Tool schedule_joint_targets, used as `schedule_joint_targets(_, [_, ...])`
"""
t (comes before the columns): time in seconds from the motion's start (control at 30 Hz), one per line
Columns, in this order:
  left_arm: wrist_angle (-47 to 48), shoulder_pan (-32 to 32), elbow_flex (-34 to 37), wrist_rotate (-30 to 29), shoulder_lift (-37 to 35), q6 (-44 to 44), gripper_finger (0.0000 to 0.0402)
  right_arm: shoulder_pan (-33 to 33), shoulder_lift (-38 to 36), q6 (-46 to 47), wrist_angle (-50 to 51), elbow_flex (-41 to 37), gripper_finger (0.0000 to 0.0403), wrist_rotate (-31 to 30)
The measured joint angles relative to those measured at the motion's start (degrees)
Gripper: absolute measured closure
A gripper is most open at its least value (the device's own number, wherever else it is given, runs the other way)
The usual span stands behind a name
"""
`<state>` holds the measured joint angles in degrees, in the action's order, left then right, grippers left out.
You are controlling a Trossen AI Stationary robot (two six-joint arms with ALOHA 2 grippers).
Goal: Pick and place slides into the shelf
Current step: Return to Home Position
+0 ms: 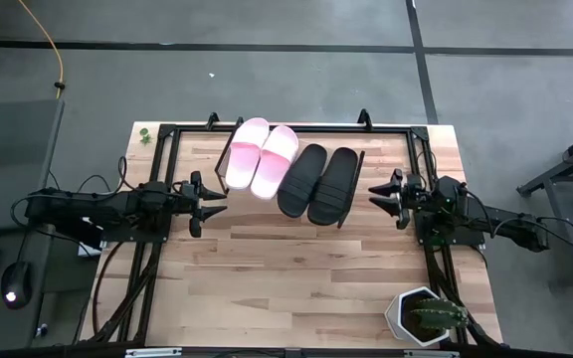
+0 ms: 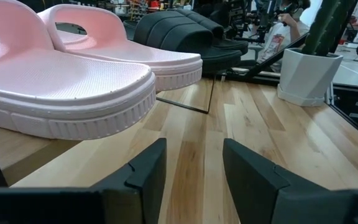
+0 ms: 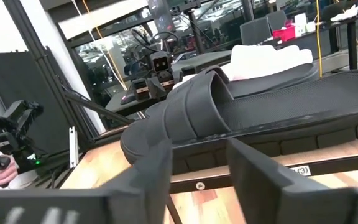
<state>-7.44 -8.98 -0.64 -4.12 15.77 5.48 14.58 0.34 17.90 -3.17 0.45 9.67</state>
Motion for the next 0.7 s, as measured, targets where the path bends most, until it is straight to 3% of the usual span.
schedule_joint_targets(0.2, [0.0,0.0,0.0,0.0,0.0,0.0,0.0254,0.0,0.0,-0.4,0.0,0.0,0.0208,-0.1])
schedule_joint_targets(0.7, [0.0,0.0,0.0,0.0,0.0,0.0,0.0254,0.0,0.0,-1.3,0.3,0.0,0.0206,-3.6])
